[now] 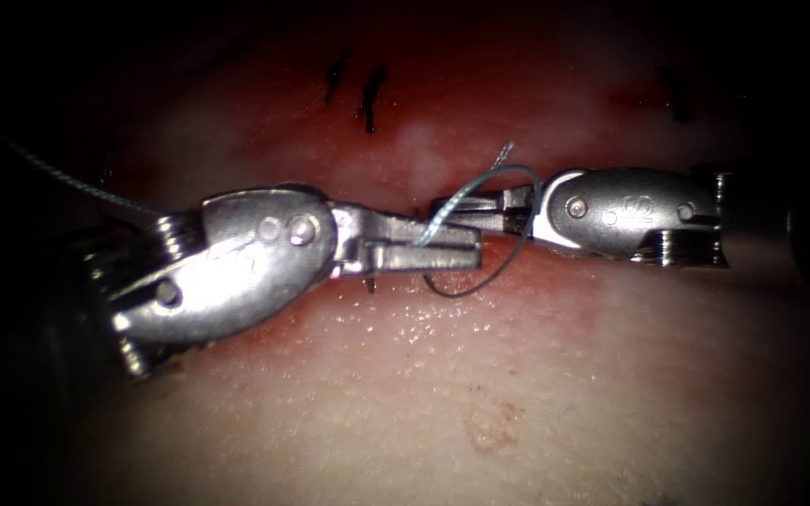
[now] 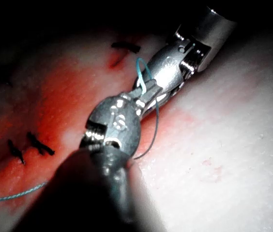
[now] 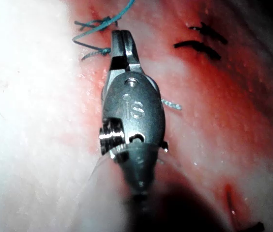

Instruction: Wound Closure

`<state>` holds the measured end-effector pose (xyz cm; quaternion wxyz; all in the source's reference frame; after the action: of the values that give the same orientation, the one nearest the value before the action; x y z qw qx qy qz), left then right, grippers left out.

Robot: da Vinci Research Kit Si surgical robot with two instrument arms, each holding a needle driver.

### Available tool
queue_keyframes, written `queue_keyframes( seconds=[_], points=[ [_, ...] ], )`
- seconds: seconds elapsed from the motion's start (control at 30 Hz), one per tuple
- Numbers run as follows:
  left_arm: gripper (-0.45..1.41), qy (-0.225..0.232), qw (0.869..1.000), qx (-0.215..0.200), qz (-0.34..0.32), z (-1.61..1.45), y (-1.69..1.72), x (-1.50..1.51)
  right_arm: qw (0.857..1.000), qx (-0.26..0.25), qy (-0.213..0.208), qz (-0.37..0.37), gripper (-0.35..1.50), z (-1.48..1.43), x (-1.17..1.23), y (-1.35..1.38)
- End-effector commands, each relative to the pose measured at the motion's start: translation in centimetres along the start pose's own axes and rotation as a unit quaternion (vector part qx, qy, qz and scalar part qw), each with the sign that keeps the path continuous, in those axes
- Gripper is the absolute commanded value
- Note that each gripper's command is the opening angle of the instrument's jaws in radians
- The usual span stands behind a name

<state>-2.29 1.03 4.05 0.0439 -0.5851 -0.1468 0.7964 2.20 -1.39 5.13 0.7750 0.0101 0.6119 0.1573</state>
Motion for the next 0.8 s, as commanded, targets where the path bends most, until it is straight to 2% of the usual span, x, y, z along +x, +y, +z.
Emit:
queue_keyframes(
  seconds=[0.03,0.17,0.5,0.8],
  points=[
    [-0.45,-0.002,1.000,0.000,-0.001,0.04,-0.09,-0.05,1.000,0.002,0.005,0.004,-0.35,0.13,-0.07,-0.08],
    [-0.45,-0.024,1.000,0.019,-0.001,-0.09,-0.35,-0.11,1.000,0.012,0.015,0.012,-0.35,0.19,-0.14,-0.20],
    [-0.45,-0.059,0.997,0.056,0.012,-0.10,-0.90,-0.57,0.994,-0.020,0.102,0.022,-0.35,0.18,-0.11,-0.25],
    [-0.45,-0.108,0.991,0.068,0.040,0.15,-0.99,-1.22,0.988,-0.041,0.142,0.052,-0.35,0.20,-0.09,-0.21]
  ],
)
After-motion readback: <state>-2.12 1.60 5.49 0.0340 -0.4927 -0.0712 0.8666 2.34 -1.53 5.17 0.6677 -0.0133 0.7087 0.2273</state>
